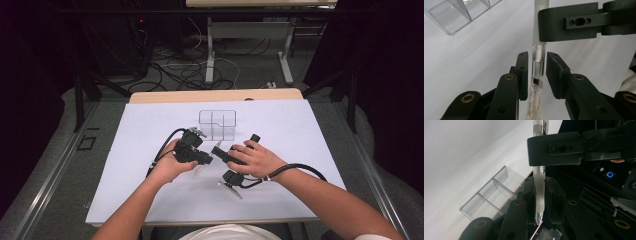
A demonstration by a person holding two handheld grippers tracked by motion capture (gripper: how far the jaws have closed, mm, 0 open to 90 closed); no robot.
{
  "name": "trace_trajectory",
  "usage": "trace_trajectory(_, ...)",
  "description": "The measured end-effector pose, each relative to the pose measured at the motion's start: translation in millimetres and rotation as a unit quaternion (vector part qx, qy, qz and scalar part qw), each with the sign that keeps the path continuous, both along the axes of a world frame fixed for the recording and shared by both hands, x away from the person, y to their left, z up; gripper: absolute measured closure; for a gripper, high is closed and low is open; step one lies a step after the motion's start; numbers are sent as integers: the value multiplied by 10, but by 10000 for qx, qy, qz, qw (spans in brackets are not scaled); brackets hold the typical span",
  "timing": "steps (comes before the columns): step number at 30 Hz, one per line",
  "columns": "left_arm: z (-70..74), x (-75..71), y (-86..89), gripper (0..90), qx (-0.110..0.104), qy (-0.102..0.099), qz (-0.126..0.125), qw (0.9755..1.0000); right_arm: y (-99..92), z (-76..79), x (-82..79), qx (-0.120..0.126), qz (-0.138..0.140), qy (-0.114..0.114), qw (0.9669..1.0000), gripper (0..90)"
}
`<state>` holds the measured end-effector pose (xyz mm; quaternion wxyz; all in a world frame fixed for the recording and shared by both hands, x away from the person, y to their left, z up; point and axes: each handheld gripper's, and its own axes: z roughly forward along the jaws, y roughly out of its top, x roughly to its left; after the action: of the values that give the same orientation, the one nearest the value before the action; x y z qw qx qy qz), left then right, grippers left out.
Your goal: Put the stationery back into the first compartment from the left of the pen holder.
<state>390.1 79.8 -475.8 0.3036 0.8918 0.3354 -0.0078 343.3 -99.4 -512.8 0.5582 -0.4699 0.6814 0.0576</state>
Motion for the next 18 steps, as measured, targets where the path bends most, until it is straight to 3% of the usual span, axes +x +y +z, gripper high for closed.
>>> trace_trajectory(4, -23, 2, -30, 732, 14, 5, 14, 10000, 8, -6, 13, 34, 190, -8, 9998, 802)
trace_trajectory(8, -35, 6, -60, 740, 44, 26, -7, 10000, 14, -4, -9, 50, 74, 34, 10000, 802)
trace_trajectory(18, -48, 11, -66, 789, 93, -21, 6, 10000, 22, -17, -3, 86, 227, 45, 9997, 801)
